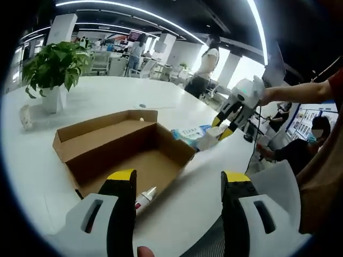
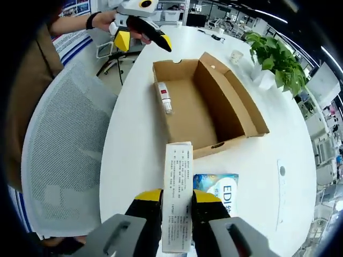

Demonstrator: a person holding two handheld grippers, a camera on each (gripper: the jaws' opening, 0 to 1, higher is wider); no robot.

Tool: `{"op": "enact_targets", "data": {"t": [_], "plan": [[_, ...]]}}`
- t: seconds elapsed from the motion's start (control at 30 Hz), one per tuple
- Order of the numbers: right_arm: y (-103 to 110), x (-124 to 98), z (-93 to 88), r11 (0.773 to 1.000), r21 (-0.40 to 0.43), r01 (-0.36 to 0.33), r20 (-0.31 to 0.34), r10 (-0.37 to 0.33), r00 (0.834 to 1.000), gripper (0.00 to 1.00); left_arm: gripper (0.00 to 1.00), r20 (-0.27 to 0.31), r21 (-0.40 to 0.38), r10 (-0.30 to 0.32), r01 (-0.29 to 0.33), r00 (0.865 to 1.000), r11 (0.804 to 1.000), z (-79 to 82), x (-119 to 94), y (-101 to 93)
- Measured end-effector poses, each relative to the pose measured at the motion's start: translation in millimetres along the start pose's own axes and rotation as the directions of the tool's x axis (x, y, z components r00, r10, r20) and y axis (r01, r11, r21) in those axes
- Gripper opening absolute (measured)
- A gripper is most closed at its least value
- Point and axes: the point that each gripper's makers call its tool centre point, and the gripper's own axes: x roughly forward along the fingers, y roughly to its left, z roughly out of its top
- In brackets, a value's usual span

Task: Operate the shoe box by opening the lid, removing the specified soft item, and placing it in the target area until the item is outside and the box remains undamaged.

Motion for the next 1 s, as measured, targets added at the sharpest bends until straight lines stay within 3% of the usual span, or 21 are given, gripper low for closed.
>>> {"op": "enact_targets", "data": {"t": [0.4, 1.0], "plan": [[-2.9, -8.8, -27.5, 0.999, 0.043, 0.003, -0.008, -0.002, 1.000, 0.16, 0.64, -0.027, 0.010, -0.015, 0.015, 1.000, 1.000, 0.3, 8.6, -3.9], [-48.2, -34.6, -52.4, 0.998, 0.041, 0.048, -0.032, -0.047, 0.998, 0.16, 0.64, -0.049, -0.003, 0.007, -0.007, 0.999, 1.000, -5.6, 5.5, 5.6]]}}
